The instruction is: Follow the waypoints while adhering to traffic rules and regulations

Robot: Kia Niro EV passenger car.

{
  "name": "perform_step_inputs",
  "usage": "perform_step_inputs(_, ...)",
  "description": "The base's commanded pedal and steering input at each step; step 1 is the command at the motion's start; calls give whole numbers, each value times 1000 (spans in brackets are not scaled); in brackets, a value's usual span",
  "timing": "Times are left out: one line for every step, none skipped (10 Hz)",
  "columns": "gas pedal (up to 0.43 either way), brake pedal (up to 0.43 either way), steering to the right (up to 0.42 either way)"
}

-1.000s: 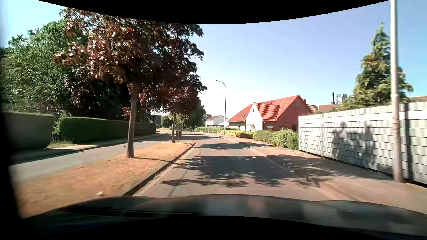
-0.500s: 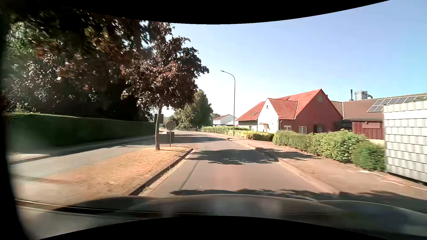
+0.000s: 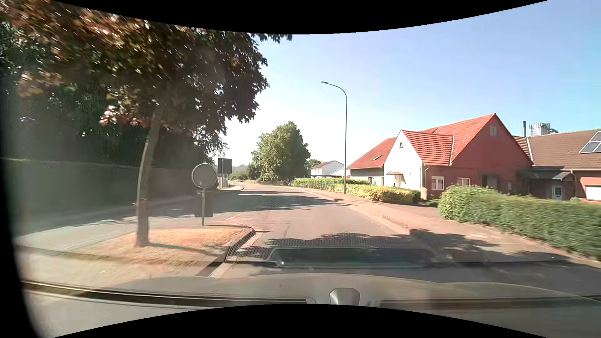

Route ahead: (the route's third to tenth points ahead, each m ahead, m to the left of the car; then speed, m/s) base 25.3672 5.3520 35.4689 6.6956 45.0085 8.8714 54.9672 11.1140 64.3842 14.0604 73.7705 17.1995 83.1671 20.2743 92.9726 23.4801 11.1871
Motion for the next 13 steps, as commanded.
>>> perform_step_inputs(169, 6, -31)
perform_step_inputs(169, 6, -31)
perform_step_inputs(169, 6, -31)
perform_step_inputs(169, 6, -31)
perform_step_inputs(169, 6, -31)
perform_step_inputs(169, 6, -31)
perform_step_inputs(169, 6, -31)
perform_step_inputs(169, 6, -31)
perform_step_inputs(169, 6, -31)
perform_step_inputs(169, 6, -31)
perform_step_inputs(169, 6, -30)
perform_step_inputs(169, 6, -30)
perform_step_inputs(169, 6, -30)
